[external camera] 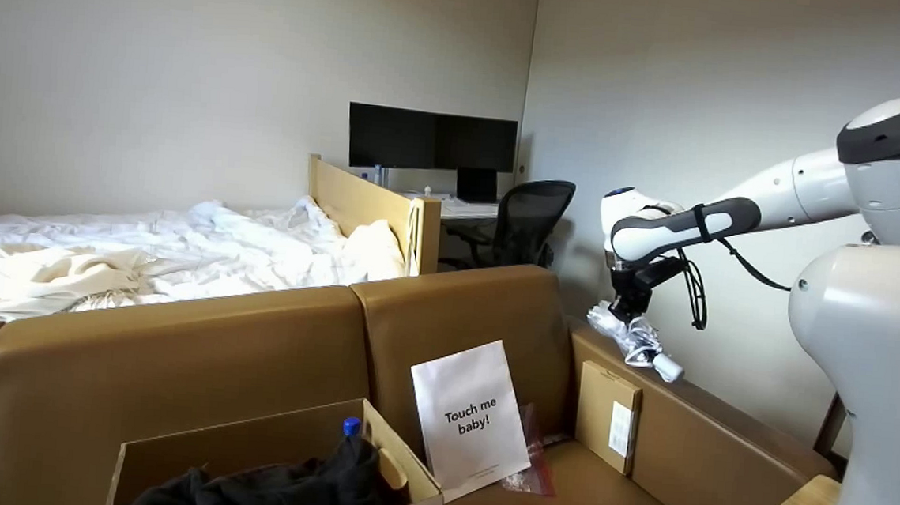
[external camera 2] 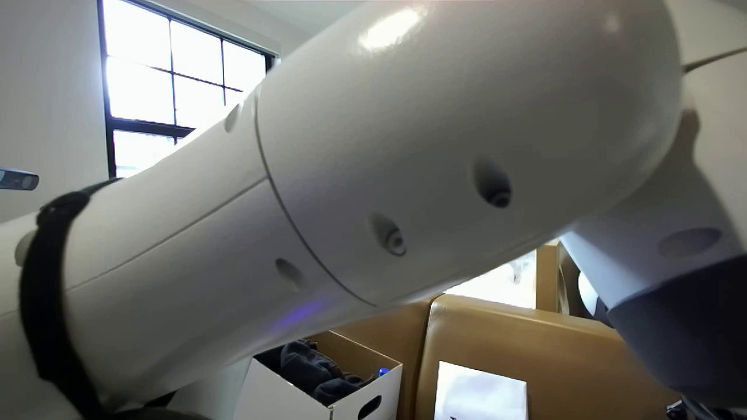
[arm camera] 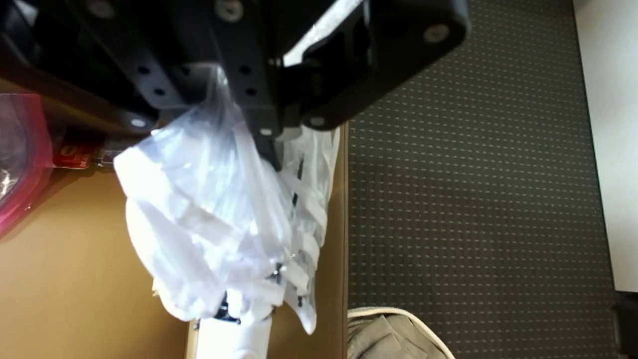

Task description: Pick up the white object wrapped plastic and put it on the hand rest of the couch.

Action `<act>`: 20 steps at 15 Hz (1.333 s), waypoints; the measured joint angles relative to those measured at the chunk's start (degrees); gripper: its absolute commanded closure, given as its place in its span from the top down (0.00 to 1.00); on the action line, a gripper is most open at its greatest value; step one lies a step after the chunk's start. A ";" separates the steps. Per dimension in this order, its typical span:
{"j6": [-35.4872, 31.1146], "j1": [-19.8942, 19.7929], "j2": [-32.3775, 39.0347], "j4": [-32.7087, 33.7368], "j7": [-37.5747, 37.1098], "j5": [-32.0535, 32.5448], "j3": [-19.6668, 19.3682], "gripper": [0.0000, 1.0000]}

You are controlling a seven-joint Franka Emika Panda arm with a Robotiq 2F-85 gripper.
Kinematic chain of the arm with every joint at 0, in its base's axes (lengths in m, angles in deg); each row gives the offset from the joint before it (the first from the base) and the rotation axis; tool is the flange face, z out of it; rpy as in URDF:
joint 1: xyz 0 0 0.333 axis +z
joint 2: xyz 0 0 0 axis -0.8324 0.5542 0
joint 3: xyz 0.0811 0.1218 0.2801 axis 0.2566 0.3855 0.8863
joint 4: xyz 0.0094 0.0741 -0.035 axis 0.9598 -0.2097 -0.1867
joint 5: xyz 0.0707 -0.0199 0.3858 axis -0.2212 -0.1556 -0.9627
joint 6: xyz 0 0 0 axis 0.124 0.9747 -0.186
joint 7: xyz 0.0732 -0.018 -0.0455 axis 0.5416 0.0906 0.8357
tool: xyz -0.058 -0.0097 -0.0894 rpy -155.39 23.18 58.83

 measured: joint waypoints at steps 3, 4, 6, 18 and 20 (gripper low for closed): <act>0.04 -0.01 -0.55 0.33 0.08 0.54 0.01 0.08; 0.12 -0.02 -0.65 0.34 0.24 0.77 0.01 0.08; 0.65 -0.04 -0.89 0.34 0.92 1.09 0.01 0.08; 1.78 -0.49 -1.90 0.34 7.60 3.44 0.30 0.07; 1.78 -0.50 -1.91 0.34 7.60 4.23 0.32 0.38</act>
